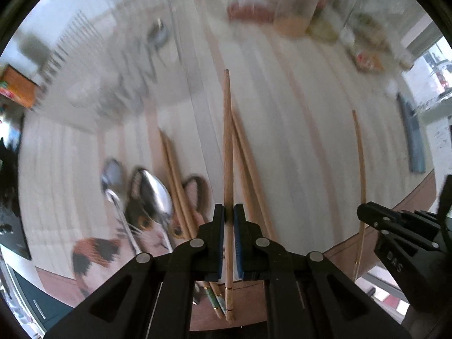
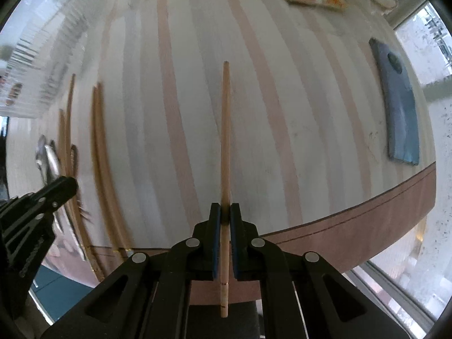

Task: Organize utensils
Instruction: 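Carry both chopsticks into the plastic rack and open both tools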

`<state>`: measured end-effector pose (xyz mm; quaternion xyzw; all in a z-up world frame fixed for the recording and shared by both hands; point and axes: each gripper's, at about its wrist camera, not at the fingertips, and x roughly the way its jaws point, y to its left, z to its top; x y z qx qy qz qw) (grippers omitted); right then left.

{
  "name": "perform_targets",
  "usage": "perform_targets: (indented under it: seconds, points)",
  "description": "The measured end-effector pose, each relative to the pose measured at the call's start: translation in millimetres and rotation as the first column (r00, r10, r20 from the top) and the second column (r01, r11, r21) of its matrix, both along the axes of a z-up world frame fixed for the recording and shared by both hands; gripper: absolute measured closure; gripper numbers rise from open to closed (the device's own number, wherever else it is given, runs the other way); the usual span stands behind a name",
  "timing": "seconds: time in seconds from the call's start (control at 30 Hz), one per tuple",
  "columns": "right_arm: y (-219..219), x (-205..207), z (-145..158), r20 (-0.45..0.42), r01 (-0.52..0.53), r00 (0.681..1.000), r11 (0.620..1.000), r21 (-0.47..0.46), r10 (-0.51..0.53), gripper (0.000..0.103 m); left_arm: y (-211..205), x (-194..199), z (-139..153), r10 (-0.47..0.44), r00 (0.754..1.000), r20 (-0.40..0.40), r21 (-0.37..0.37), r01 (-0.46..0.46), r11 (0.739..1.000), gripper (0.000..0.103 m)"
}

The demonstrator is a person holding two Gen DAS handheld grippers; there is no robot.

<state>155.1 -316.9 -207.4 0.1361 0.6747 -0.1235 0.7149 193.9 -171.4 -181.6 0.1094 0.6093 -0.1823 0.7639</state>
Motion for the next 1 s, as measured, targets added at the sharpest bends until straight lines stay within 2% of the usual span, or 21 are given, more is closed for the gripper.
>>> perform_targets:
  seconds: [0.23, 0.33, 0.53, 0.63, 0.77, 0.9, 1.0]
  points:
    - [-8.8, 19.1, 52.4, 0.112, -0.016, 0.994, 1.000, -0.009, 0.017, 0.096, 20.4, 15.2, 75.9, 0.064, 0.988, 0.137, -0.092, -0.052, 0.994, 0.099]
    - [-10.7, 34.2, 87.5, 0.185, -0.031, 0.982, 1.000, -0.001, 0.031, 0.097, 32.1, 30.1, 109.0, 0.108, 0.978, 0.180, -0.140, -0.083, 0.987, 0.099]
    - [11.3, 79.3, 148.8, 0.320, -0.112, 0.943, 0.992, 0.054, 0.089, 0.096, 68.4, 79.3, 156.1, 0.215, 0.956, 0.202, -0.227, -0.168, 0.959, 0.099]
    - [35.6, 119.8, 172.8, 0.379, -0.184, 0.916, 0.978, 0.102, 0.133, 0.096, 84.6, 112.6, 162.5, 0.252, 0.949, 0.187, -0.238, -0.205, 0.949, 0.099]
    - [64.7, 180.3, 176.1, 0.394, -0.252, 0.899, 0.961, 0.114, 0.189, 0.097, 98.9, 161.5, 153.8, 0.280, 0.951, 0.131, -0.225, -0.247, 0.943, 0.099]
    - [86.3, 231.6, 162.1, 0.353, -0.272, 0.911, 0.954, 0.128, 0.212, 0.097, 106.4, 208.1, 125.5, 0.281, 0.959, 0.041, -0.198, -0.267, 0.943, 0.099]
    - [96.7, 258.7, 147.4, 0.311, -0.274, 0.924, 0.953, 0.129, 0.223, 0.097, 110.0, 226.9, 104.4, 0.270, 0.962, -0.025, -0.186, -0.270, 0.945, 0.098]
